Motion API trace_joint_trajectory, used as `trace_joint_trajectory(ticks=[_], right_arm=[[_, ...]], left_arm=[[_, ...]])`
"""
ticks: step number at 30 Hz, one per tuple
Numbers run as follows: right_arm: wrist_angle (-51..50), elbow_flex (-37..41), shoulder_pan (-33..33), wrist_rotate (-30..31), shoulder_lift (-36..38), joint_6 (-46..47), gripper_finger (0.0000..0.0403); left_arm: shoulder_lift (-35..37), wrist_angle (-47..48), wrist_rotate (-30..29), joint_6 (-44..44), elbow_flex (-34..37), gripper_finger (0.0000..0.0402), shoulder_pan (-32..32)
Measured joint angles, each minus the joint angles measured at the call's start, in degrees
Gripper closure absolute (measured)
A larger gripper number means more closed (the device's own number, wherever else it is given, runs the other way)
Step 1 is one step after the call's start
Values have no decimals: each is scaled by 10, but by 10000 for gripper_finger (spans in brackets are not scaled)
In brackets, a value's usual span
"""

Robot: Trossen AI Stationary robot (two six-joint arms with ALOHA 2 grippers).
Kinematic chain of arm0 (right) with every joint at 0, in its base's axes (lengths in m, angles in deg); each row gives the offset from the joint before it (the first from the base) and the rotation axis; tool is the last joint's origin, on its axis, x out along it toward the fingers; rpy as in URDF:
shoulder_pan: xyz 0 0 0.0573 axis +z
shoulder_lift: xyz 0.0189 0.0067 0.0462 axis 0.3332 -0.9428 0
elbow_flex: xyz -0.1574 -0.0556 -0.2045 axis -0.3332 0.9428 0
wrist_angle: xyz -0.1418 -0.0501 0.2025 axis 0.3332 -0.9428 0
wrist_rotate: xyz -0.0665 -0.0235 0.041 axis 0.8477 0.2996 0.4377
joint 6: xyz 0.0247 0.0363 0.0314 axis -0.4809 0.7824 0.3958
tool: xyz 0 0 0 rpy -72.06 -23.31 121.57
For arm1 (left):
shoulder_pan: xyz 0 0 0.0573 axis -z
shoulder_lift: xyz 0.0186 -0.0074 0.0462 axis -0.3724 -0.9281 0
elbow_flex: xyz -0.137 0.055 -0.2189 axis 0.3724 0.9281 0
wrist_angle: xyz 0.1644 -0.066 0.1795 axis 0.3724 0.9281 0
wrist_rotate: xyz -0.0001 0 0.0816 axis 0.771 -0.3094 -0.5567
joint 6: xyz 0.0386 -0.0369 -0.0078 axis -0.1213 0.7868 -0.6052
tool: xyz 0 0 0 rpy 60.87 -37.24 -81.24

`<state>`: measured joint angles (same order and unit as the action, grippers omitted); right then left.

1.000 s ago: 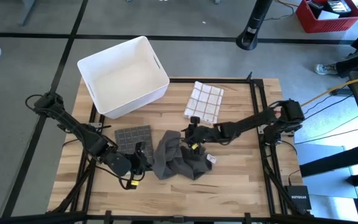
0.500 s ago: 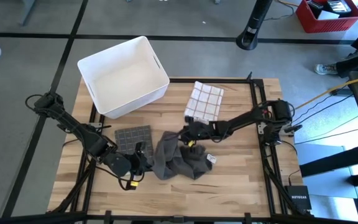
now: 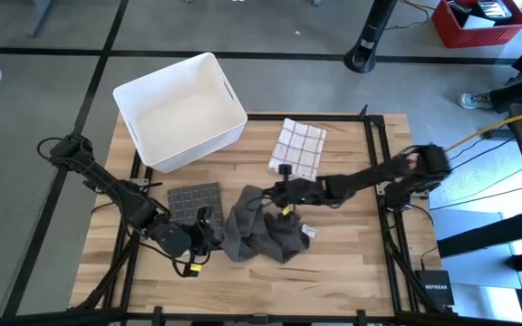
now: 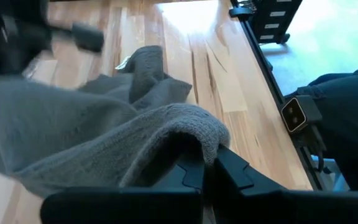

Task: Fold towel
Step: Fold the gray towel

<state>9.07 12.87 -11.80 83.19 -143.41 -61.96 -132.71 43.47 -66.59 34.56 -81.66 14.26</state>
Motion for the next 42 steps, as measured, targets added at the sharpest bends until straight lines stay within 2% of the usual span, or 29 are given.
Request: trace_joint_trajectory(ticks=[3,6,11,15,21,25,29,35,38,42], right_arm=[[-54,0,32,78,76,-17,398],[-124,-9,62,148,159,-31,400],[-250,-68,107,246,273,-32,401],[-327,-132,123,281,325,-32,401],[-418,-251,122,319,346,-32,401],[-450,-299,122,320,346,-26,401],[-506,-304,122,303,345,30,401],[-618,-269,123,233,321,170,402],[-626,-228,144,185,302,228,402],[-614,-165,194,157,262,287,402]], left_arm=[[0,-1,-10,-14,0,398,-6],[3,5,-43,-53,-7,400,-20],[7,54,-124,-109,-86,399,-52],[7,102,-203,-202,-174,400,-75],[9,116,-384,-347,-291,400,-116],[9,118,-443,-381,-329,397,-134],[8,150,-431,-344,-332,400,-130],[-5,319,-287,-164,-332,399,-97],[-26,395,-248,-70,-332,400,-67],[-72,463,-202,43,-332,400,-20]])
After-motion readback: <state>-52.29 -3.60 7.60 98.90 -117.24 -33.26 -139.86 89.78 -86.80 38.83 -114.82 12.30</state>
